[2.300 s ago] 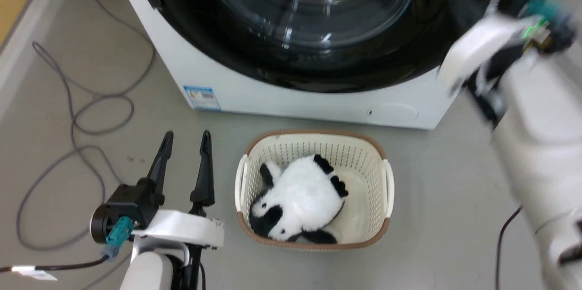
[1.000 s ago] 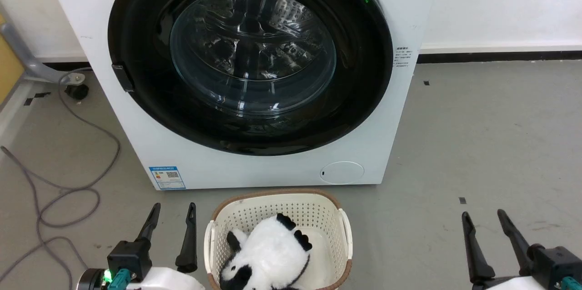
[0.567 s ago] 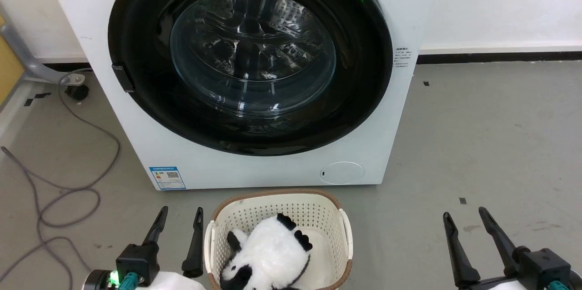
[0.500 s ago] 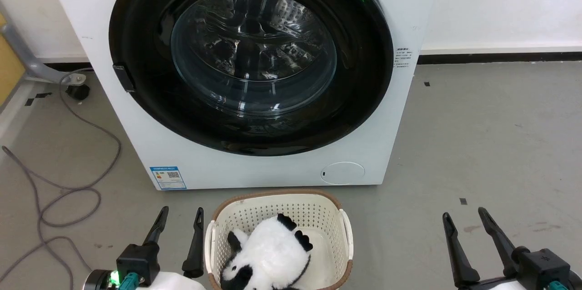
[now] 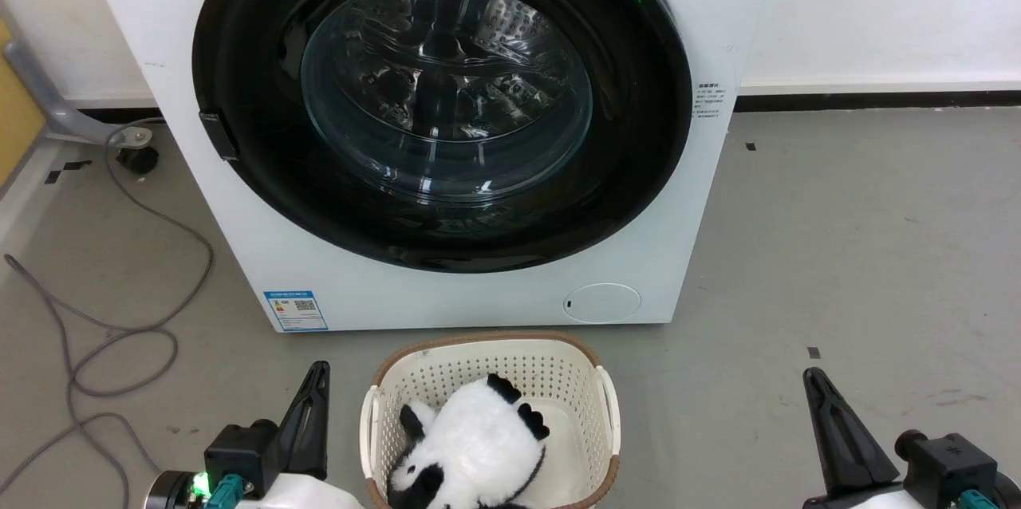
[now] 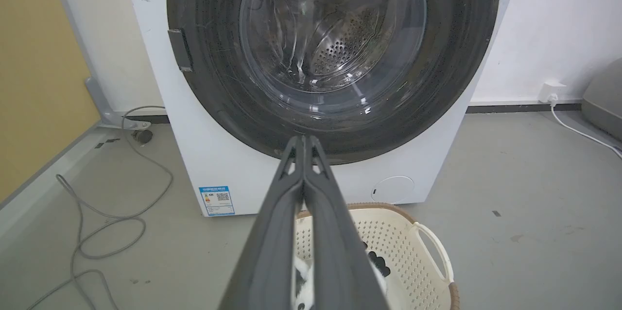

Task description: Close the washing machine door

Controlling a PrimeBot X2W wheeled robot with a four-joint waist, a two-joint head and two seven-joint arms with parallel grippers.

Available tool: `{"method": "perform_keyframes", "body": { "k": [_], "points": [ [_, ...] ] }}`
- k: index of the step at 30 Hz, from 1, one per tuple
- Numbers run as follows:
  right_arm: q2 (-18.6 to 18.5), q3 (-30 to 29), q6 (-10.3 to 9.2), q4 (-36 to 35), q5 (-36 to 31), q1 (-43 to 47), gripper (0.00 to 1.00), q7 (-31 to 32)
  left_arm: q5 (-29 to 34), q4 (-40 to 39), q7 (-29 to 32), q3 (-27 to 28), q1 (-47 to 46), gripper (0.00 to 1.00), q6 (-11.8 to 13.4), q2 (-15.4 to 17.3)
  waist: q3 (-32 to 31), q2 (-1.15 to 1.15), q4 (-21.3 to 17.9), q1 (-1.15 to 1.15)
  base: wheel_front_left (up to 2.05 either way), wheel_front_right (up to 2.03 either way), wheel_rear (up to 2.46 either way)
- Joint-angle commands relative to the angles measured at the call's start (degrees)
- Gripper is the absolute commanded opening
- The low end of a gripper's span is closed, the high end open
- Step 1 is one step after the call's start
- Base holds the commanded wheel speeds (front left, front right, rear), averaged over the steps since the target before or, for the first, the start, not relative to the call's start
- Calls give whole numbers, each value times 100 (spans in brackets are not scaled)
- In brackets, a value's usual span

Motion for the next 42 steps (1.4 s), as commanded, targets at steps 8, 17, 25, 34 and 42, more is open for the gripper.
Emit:
{"method": "perform_keyframes", "body": {
  "k": [8, 17, 25, 34, 42],
  "points": [
    [3, 8, -1, 27, -69, -102, 0, 59, 75, -128, 116, 12, -4, 0, 56, -17, 11, 0, 7, 0, 0, 0, 0],
    [4, 13, -1, 42, -105, -153, 0, 106, 108, -211, 210, 17, -5, 0, 83, -25, 21, 0, 14, 0, 0, 0, 0],
    [6, 18, -2, 57, -141, -203, 0, 153, 141, -293, 304, 23, -7, 0, 110, -33, 30, 0, 20, 0, 0, 0, 0],
    [7, 24, -2, 74, -182, -260, 0, 206, 178, -386, 409, 30, -8, 0, 140, -42, 41, 0, 27, 0, 0, 0, 0],
    [8, 29, -2, 89, -218, -311, 0, 253, 211, -469, 503, 36, -10, 0, 167, -49, 51, 0, 34, 0, 0, 0, 0]
  ]
}}
